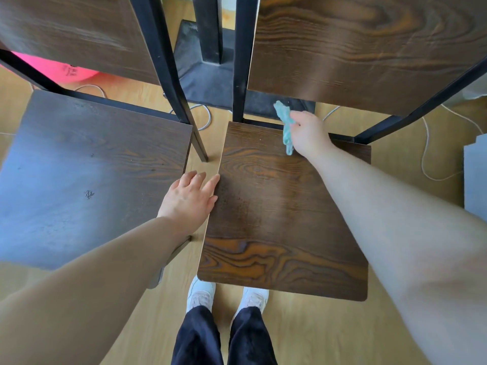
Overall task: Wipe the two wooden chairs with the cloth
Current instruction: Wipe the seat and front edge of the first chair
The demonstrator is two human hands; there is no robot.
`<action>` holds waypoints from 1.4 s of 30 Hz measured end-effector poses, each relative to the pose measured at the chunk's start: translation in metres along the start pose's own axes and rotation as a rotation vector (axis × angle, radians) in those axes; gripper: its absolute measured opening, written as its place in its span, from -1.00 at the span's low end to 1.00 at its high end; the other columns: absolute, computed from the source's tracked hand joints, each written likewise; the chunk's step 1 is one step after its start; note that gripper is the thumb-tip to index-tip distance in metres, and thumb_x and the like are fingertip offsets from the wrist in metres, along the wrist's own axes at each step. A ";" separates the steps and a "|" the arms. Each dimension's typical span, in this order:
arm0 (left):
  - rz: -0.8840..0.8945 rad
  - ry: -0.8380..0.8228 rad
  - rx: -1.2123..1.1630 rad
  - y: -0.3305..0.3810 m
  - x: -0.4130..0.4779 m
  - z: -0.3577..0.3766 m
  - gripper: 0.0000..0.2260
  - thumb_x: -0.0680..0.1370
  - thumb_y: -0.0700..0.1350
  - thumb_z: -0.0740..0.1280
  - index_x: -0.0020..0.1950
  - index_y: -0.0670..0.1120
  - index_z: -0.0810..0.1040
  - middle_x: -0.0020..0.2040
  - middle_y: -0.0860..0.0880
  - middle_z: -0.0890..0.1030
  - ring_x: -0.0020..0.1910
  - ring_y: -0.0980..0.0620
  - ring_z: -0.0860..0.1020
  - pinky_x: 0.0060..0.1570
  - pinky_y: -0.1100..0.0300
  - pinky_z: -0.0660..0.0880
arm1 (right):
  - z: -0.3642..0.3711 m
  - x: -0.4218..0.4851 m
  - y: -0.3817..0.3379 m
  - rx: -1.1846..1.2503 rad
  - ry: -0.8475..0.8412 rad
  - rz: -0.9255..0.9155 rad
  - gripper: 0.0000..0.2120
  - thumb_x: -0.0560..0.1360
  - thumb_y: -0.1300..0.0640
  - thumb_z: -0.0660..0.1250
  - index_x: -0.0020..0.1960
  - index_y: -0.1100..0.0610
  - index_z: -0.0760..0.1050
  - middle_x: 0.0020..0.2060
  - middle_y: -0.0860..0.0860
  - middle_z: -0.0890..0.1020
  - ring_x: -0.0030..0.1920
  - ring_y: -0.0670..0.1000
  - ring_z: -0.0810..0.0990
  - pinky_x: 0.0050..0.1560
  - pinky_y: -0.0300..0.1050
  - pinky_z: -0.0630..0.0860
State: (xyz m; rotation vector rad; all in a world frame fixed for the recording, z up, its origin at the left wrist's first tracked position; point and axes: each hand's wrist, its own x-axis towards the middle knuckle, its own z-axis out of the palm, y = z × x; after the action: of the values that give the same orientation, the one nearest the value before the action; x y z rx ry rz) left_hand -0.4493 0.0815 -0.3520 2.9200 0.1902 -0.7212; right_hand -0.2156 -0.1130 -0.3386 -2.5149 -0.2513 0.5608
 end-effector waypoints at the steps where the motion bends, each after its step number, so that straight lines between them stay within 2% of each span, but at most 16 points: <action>1: 0.002 -0.003 0.004 -0.001 0.001 0.001 -0.49 0.69 0.12 0.04 0.62 0.03 0.10 0.54 -0.09 0.29 0.55 -0.14 0.16 0.43 -0.03 0.24 | 0.008 0.007 -0.002 -0.106 -0.028 -0.035 -0.65 0.63 0.26 0.09 0.34 0.12 0.49 0.12 0.08 0.49 0.16 0.12 0.49 0.02 -0.15 0.42; 4: 0.011 -0.007 0.011 -0.002 0.004 0.002 -0.49 0.69 0.12 0.05 0.62 0.03 0.11 0.54 -0.10 0.30 0.54 -0.15 0.18 0.42 -0.04 0.26 | 0.030 0.011 -0.005 -0.283 -0.115 -0.145 -0.65 0.59 0.30 0.14 0.32 0.16 0.50 0.20 0.14 0.49 0.19 0.19 0.48 0.07 -0.15 0.39; 6: 0.015 -0.008 0.009 -0.003 0.005 0.003 -0.50 0.69 0.11 0.06 0.62 0.03 0.13 0.53 -0.10 0.32 0.54 -0.15 0.20 0.42 -0.05 0.27 | 0.038 0.006 -0.006 -0.280 -0.144 -0.171 -0.65 0.60 0.30 0.16 0.34 0.15 0.50 0.26 0.12 0.47 0.22 0.18 0.46 0.21 -0.08 0.45; 9: 0.014 -0.010 0.001 -0.004 0.005 0.003 -0.50 0.68 0.11 0.09 0.61 0.02 0.16 0.51 -0.11 0.35 0.52 -0.16 0.23 0.40 -0.06 0.30 | 0.042 -0.007 -0.008 -0.287 -0.181 -0.237 -0.64 0.62 0.30 0.12 0.36 0.14 0.48 0.15 0.10 0.48 0.19 0.17 0.47 0.20 -0.04 0.45; 12: 0.013 -0.029 -0.002 -0.004 0.006 0.002 -0.50 0.69 0.12 0.05 0.62 0.04 0.11 0.54 -0.09 0.30 0.54 -0.15 0.17 0.42 -0.06 0.28 | 0.048 -0.030 -0.007 -0.262 -0.266 -0.299 -0.59 0.66 0.27 0.10 0.48 0.09 0.38 0.25 0.09 0.48 0.23 0.14 0.45 0.27 -0.05 0.41; 15: 0.014 -0.041 -0.004 -0.005 0.006 -0.002 -0.51 0.70 0.12 0.01 0.62 0.06 0.06 0.56 -0.08 0.25 0.56 -0.14 0.12 0.44 -0.05 0.25 | 0.057 -0.058 -0.003 -0.232 -0.329 -0.356 -0.58 0.65 0.27 0.11 0.48 0.08 0.38 0.22 0.07 0.49 0.18 0.11 0.47 0.11 -0.15 0.40; 19: 0.015 -0.048 -0.007 -0.004 0.006 -0.006 -0.51 0.70 0.12 0.00 0.62 0.06 0.05 0.56 -0.08 0.25 0.55 -0.13 0.13 0.45 -0.05 0.25 | 0.069 -0.096 0.009 -0.202 -0.371 -0.400 -0.60 0.65 0.27 0.12 0.45 0.09 0.42 0.19 0.10 0.52 0.17 0.14 0.49 0.11 -0.15 0.35; 23: 0.024 -0.048 -0.004 -0.002 0.003 -0.009 -0.51 0.70 0.12 0.00 0.62 0.06 0.05 0.56 -0.08 0.25 0.55 -0.13 0.13 0.45 -0.06 0.25 | 0.080 -0.135 0.017 -0.197 -0.422 -0.448 -0.59 0.63 0.27 0.14 0.44 0.09 0.44 0.19 0.10 0.53 0.18 0.18 0.51 0.17 -0.04 0.44; 31: 0.040 -0.045 0.037 0.004 -0.011 -0.008 -0.50 0.70 0.11 0.02 0.63 0.05 0.05 0.56 -0.09 0.25 0.54 -0.14 0.15 0.42 -0.06 0.26 | 0.102 -0.196 0.016 -0.211 -0.466 -0.457 -0.55 0.60 0.27 0.18 0.47 0.04 0.40 0.14 0.08 0.53 0.14 0.16 0.52 0.08 0.01 0.48; 35: 0.046 -0.044 0.041 0.005 -0.019 -0.006 -0.50 0.70 0.11 0.02 0.63 0.04 0.06 0.56 -0.09 0.26 0.53 -0.14 0.15 0.42 -0.06 0.26 | 0.122 -0.232 0.010 -0.193 -0.534 -0.476 -0.49 0.56 0.34 0.20 0.48 0.08 0.38 0.12 0.09 0.51 0.13 0.16 0.50 -0.11 -0.05 0.34; 42: 0.044 -0.045 0.059 0.006 -0.030 0.003 -0.50 0.69 0.12 0.01 0.62 0.05 0.06 0.55 -0.09 0.27 0.52 -0.15 0.16 0.41 -0.06 0.28 | 0.154 -0.286 -0.001 -0.131 -0.553 -0.444 -0.48 0.55 0.35 0.21 0.49 0.12 0.36 0.09 0.13 0.51 0.11 0.19 0.48 -0.18 -0.06 0.26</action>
State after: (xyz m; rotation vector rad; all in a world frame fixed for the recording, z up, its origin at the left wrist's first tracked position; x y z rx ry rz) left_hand -0.4758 0.0720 -0.3405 2.9497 0.1010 -0.7985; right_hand -0.5393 -0.1223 -0.3593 -2.2603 -1.0461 1.0604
